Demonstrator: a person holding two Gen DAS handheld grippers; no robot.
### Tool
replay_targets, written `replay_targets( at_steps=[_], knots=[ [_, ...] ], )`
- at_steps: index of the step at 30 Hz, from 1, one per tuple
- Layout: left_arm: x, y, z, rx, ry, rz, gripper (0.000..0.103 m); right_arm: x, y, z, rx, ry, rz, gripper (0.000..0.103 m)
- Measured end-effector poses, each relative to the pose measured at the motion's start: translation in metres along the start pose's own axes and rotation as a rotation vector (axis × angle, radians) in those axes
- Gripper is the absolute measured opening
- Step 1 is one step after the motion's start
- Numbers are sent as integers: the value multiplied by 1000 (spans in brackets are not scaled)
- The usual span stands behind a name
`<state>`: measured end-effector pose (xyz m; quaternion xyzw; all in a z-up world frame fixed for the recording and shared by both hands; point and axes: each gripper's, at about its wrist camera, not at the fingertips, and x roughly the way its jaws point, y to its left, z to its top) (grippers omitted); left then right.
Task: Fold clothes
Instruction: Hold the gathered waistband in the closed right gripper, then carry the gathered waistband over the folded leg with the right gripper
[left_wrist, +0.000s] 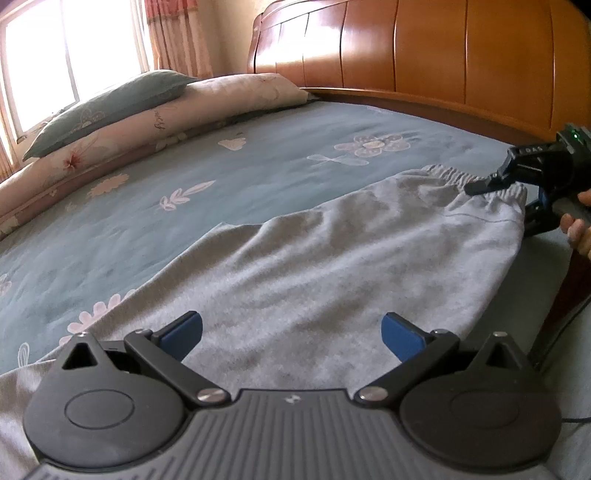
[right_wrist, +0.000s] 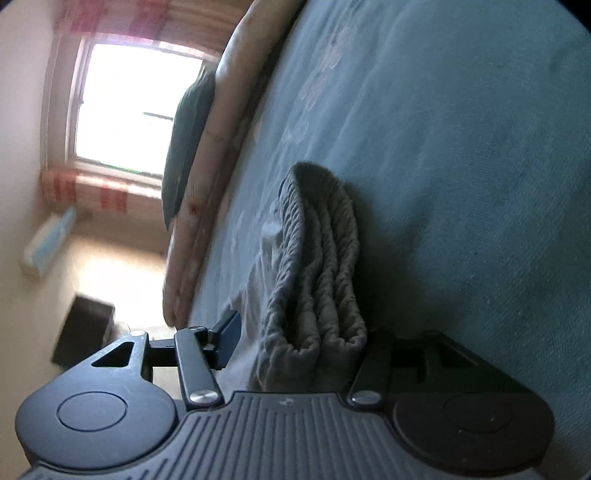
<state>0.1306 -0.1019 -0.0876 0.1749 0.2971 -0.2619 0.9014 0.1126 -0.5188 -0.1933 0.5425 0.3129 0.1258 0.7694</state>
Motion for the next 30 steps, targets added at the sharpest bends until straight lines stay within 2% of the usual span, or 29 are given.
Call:
replay_targets(
  at_steps=[1, 2, 6, 16, 20, 25, 30],
  knots=[
    [0, 0, 0, 1, 1, 1, 102, 0, -2, 0, 0, 4, -12, 36],
    [0, 0, 0, 1, 1, 1, 102, -2, -6, 0, 3, 6, -19, 28],
    [0, 2, 0, -1, 9, 6, 102, -6, -12, -1, 19, -7, 13, 27],
    [-11, 17, -3, -14, 38, 42, 102, -6, 17, -12, -31, -73, -117, 30],
    [-14, 31, -9, -55, 81, 28, 102, -8, 46, -13, -102, -86, -166, 30],
    [-22, 50, -21, -119, 98, 14, 102, -10, 87, -14, -191, -71, -241, 30],
    [-28, 73, -31, -205, 128, -40, 102, -2, 133, -15, -224, -35, -262, 30]
  ],
)
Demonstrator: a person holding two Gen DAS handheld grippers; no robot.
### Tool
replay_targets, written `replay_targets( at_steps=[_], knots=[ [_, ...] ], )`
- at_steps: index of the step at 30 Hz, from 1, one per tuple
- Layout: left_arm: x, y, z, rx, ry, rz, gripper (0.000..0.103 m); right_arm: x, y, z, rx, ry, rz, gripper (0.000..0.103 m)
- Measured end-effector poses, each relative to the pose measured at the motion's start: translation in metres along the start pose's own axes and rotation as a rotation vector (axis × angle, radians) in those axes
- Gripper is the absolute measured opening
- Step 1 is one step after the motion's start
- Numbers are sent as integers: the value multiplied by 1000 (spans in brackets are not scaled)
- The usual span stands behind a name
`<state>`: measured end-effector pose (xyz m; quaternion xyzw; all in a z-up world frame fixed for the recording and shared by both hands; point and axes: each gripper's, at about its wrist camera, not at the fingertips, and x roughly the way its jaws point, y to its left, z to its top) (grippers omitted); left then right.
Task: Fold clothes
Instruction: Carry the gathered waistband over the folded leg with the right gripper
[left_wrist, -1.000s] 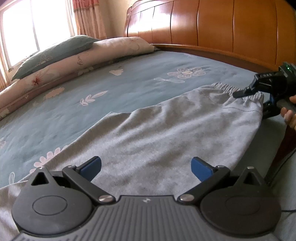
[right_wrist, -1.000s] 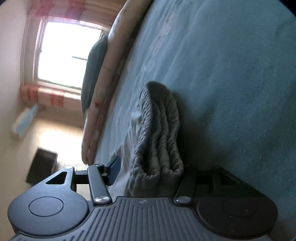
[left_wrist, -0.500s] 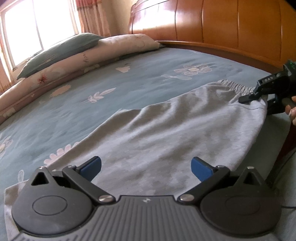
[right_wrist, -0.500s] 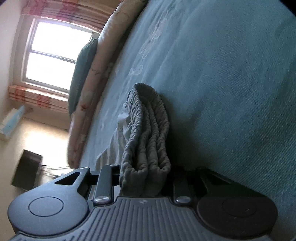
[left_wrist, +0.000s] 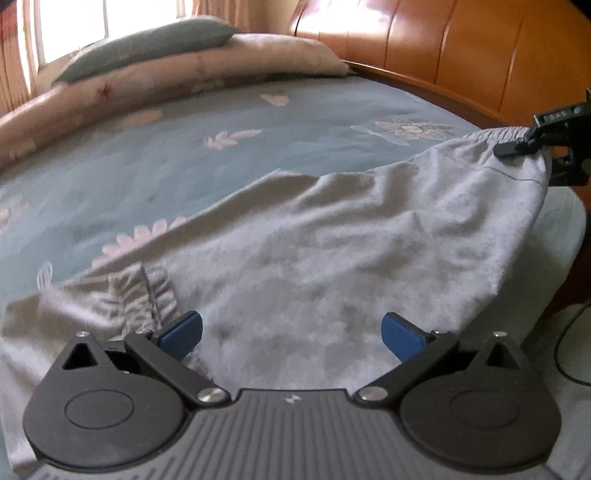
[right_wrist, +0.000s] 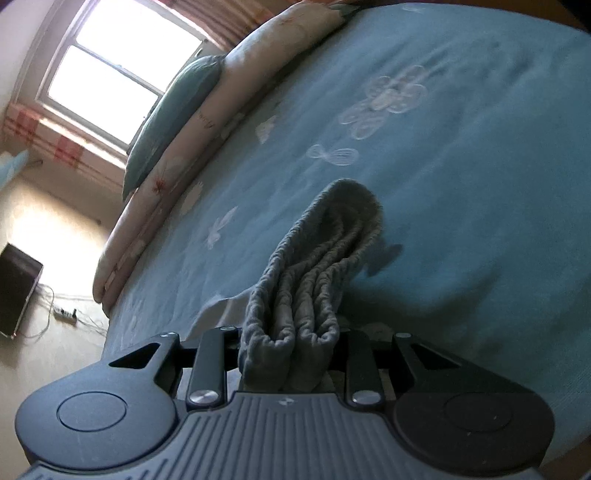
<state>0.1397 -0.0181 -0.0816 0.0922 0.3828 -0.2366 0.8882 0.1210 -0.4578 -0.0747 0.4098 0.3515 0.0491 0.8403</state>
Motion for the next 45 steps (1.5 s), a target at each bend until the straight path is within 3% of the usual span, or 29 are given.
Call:
replay_targets(
  at_steps=[5, 9, 15, 21, 27, 29, 32, 34, 40, 45],
  knots=[
    [-11, 24, 0, -47, -41, -30, 102, 3, 49, 9, -30, 15, 2, 30],
    [-19, 51, -5, -95, -72, -59, 102, 5, 87, 7, -87, 4, -51, 30],
    [-30, 95, -25, -157, -70, -38, 102, 18, 137, 0, -197, -3, -148, 30],
    [-32, 131, -36, -227, -80, -29, 102, 31, 188, -10, -295, -4, -156, 30],
    [-23, 155, -6, -203, -2, -22, 102, 48, 238, -29, -393, 13, -128, 30],
    [-24, 154, -2, -165, -3, -53, 102, 55, 251, -35, -409, 16, -116, 30],
    [-24, 158, -11, -176, 2, -214, 102, 66, 270, -42, -433, 28, -103, 30],
    [-25, 161, -17, -189, 35, -258, 102, 74, 281, -47, -452, 35, -95, 30],
    [-56, 182, -32, -179, 64, -156, 102, 102, 310, -65, -500, 85, -32, 30],
    [-80, 186, -35, -174, 139, -110, 102, 132, 326, -78, -523, 141, 5, 30]
  ],
)
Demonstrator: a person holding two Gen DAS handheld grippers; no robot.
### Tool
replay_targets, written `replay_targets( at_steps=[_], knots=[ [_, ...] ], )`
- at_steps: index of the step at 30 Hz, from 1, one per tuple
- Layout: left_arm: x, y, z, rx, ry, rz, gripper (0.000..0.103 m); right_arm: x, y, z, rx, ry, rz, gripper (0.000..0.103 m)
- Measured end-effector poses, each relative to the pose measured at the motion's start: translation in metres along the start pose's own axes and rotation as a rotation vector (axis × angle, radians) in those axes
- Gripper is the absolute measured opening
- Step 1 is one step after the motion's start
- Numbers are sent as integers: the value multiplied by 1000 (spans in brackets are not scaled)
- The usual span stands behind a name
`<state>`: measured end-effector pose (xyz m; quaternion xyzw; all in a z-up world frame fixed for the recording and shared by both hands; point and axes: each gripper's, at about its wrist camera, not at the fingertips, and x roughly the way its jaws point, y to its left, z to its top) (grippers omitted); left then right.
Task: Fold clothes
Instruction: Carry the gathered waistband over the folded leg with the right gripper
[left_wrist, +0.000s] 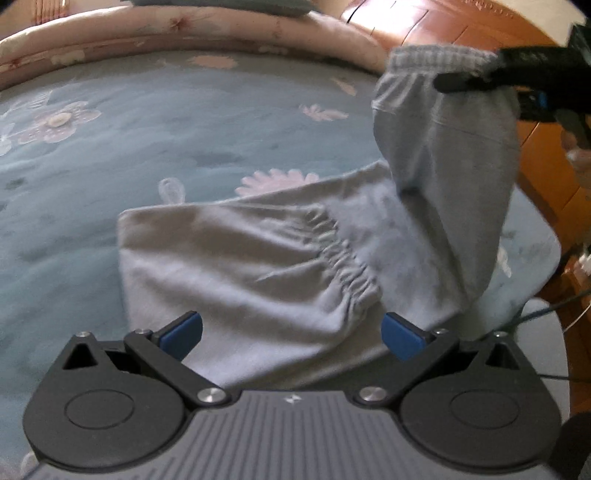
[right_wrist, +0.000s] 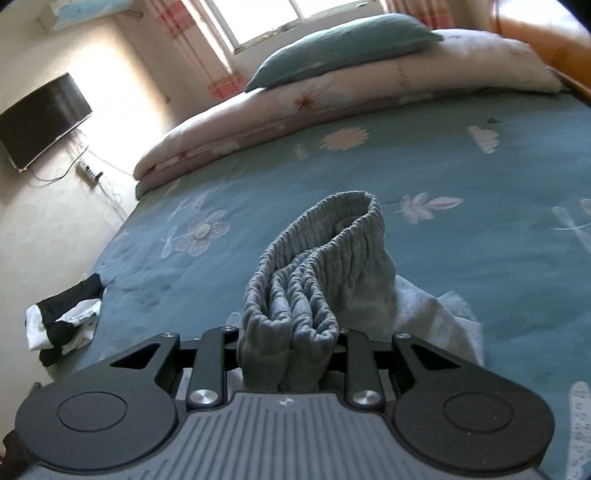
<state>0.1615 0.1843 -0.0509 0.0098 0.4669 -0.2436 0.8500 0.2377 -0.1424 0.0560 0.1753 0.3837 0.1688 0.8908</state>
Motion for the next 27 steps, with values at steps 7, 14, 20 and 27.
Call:
replay_targets(
  at_steps=[7, 14, 20, 27],
  knots=[
    [-9, -15, -9, 54, 103, -15, 102, 38, 35, -8, -90, 21, 15, 30],
    [-4, -13, -12, 57, 116, 48, 102, 76, 73, -22, -207, 126, 59, 30],
    [-8, -1, -14, 7, 63, 43, 102, 93, 96, -38, -307, 170, 55, 30],
    [-13, 11, -14, -40, 38, 46, 102, 100, 108, -43, -384, 217, 63, 30]
  ],
)
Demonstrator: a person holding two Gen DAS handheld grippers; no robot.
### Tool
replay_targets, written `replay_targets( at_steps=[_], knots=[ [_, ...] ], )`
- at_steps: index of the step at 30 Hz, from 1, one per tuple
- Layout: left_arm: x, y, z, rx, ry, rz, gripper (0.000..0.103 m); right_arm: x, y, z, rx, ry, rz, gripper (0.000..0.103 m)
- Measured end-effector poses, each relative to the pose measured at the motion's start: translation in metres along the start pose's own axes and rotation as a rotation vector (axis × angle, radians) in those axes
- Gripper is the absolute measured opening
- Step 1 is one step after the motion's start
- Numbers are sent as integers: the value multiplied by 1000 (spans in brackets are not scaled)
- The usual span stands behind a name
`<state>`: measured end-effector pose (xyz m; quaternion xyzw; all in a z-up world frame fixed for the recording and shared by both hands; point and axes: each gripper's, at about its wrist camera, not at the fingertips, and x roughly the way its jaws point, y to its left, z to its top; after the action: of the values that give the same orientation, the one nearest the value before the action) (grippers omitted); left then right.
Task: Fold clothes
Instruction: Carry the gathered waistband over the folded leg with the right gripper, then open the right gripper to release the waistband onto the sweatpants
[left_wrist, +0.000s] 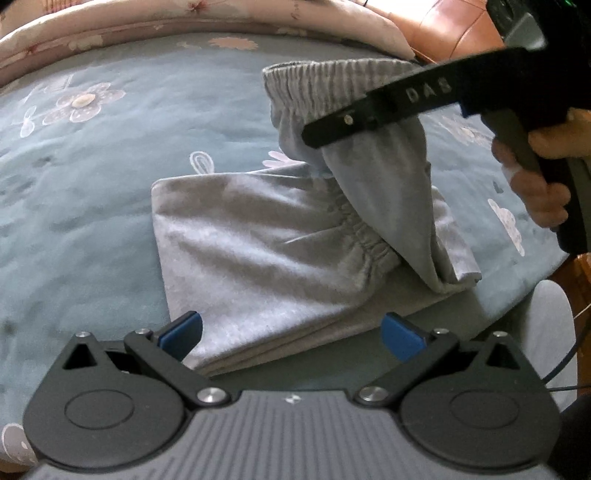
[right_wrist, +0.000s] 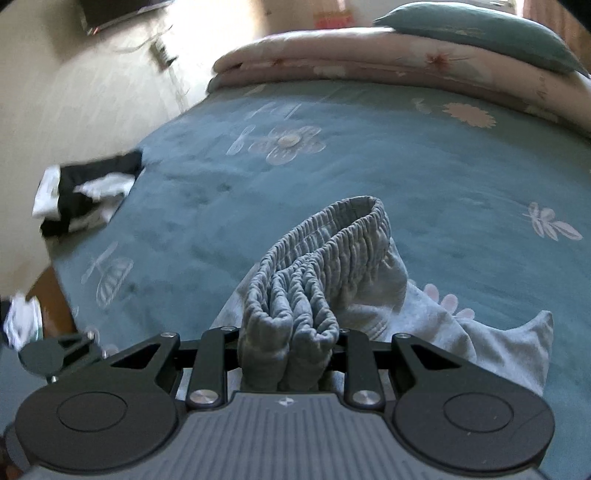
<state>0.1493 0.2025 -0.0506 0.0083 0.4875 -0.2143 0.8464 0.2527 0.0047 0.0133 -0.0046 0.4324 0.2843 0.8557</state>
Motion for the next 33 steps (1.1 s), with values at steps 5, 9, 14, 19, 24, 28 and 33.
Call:
replay_targets(
  at_steps=[5, 9, 14, 19, 24, 28, 33],
  knots=[
    [-2, 5, -5, -15, -6, 3, 102, -2, 11, 7, -56, -14, -1, 30],
    [1, 6, -10, -4, 15, 9, 102, 8, 34, 4, -151, -26, -28, 30],
    [4, 11, -16, -19, 31, 27, 102, 42, 56, -9, -261, 25, -65, 30],
    [3, 15, -22, -37, 29, 25, 102, 72, 56, -18, -255, 66, -64, 30],
    [3, 18, -26, -41, 30, 29, 102, 78, 66, -20, -276, 60, -104, 30],
    [3, 21, -27, -47, 24, 26, 102, 70, 74, -15, -309, 50, -125, 30],
    [1, 23, -29, -57, 12, 25, 102, 78, 76, -17, -331, 67, -134, 30]
  ],
)
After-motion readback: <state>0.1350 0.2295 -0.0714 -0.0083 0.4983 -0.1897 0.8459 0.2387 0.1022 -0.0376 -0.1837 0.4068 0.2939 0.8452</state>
